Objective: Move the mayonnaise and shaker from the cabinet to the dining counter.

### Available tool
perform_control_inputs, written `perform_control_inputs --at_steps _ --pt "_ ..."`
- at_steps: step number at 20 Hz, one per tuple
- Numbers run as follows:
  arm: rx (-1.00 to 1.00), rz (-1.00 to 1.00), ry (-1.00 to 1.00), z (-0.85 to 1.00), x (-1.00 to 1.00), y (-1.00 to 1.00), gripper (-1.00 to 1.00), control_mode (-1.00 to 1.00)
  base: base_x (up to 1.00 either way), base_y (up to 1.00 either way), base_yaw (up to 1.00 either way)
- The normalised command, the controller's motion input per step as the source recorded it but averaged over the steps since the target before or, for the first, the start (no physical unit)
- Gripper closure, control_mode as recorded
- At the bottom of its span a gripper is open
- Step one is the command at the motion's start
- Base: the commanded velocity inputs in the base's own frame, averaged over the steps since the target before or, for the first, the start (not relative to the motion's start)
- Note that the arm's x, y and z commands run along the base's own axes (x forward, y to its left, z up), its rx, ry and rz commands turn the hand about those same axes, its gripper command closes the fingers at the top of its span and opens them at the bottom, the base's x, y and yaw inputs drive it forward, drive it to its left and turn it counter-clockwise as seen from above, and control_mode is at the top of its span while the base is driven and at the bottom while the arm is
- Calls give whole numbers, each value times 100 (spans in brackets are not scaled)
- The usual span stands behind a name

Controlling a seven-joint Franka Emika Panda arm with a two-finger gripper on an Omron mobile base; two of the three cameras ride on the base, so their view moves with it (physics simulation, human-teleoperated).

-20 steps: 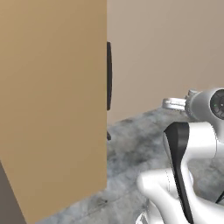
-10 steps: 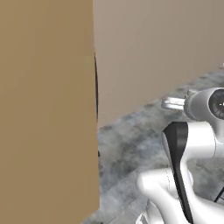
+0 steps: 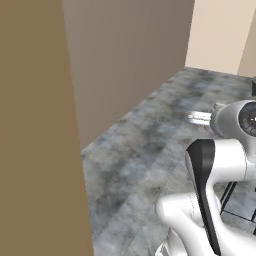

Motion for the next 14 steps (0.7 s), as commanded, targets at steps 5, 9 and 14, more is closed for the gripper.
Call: perform_control_inputs --at_steps 5,9,14 --pt "0 0 0 0 0 0 100 100 50 6 -45" --pt "0 0 0 0 0 0 100 100 58 5 -38" --pt "0 0 0 0 0 0 100 100 72 1 -24"
